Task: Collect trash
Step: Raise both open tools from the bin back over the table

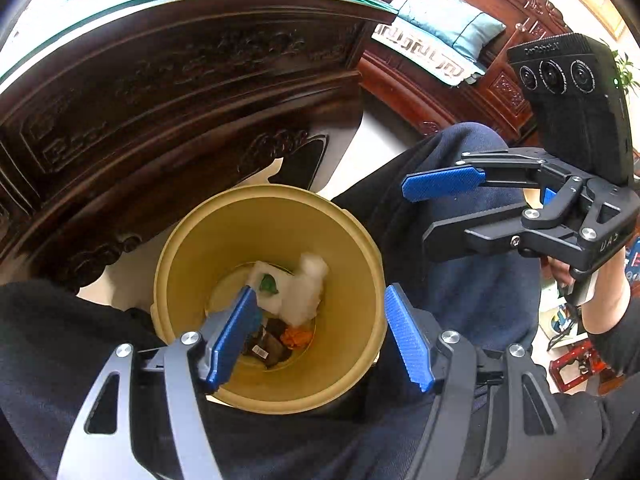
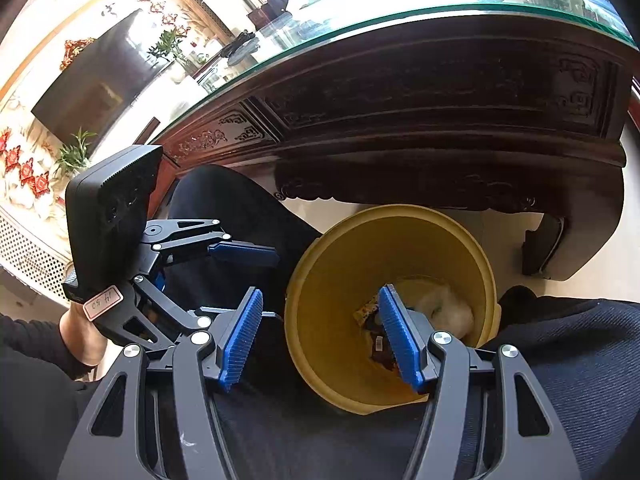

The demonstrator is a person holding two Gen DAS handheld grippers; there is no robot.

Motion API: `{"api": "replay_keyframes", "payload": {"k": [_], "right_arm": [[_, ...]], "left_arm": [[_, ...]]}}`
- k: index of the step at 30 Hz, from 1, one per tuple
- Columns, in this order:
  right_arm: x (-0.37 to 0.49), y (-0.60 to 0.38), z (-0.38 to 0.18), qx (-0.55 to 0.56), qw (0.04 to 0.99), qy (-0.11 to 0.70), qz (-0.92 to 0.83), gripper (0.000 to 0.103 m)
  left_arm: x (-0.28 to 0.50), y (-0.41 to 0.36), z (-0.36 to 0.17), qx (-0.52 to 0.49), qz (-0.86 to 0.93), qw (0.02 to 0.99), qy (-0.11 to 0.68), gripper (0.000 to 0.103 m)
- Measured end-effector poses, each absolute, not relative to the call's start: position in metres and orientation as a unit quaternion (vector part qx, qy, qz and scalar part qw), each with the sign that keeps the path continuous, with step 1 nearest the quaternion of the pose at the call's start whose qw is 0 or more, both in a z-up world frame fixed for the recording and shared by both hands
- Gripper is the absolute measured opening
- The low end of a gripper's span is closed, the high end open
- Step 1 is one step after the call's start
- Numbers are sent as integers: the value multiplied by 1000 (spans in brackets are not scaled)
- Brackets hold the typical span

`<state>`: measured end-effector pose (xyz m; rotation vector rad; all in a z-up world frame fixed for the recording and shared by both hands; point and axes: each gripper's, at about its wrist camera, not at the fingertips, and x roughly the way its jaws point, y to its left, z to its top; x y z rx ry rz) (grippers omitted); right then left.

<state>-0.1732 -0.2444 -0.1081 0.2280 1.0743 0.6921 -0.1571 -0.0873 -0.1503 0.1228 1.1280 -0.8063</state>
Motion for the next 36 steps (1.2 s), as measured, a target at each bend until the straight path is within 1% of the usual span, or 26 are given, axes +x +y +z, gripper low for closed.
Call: {"api": "replay_keyframes", "payload": {"k": [18,22,26,27,28,30,33,35,36], "right_arm": [[-145,-225,-96,91,798,490,339,59],[-133,-221,-83,90,800,479,350,59],[-117,-217,-58,81,809,458,359,59],[-113,-216,-50,79,813,451,360,60],[-108,-216,-42,78,818,442,360,63],[-99,-215,-25,73,830,422,358,65],[-84,-212,-2,65,852,389,343,73],[-74,-208,8,65,861,375,338,75],[-68,-204,15,64,869,364,330,77]], "left_arm": [[-120,-62,-113,24,-329,817,474,67],[-111,-56,-97,9,-315,831,458,72],[-95,-49,-69,3,-299,851,433,75],[-90,-46,-60,6,-290,859,421,76],[-87,-43,-53,5,-284,865,413,79],[-76,-35,-35,-2,-266,879,395,83],[-57,-26,-8,-7,-229,904,360,93],[-46,-24,6,2,-203,919,338,94],[-40,-24,13,8,-190,926,327,97]]}}
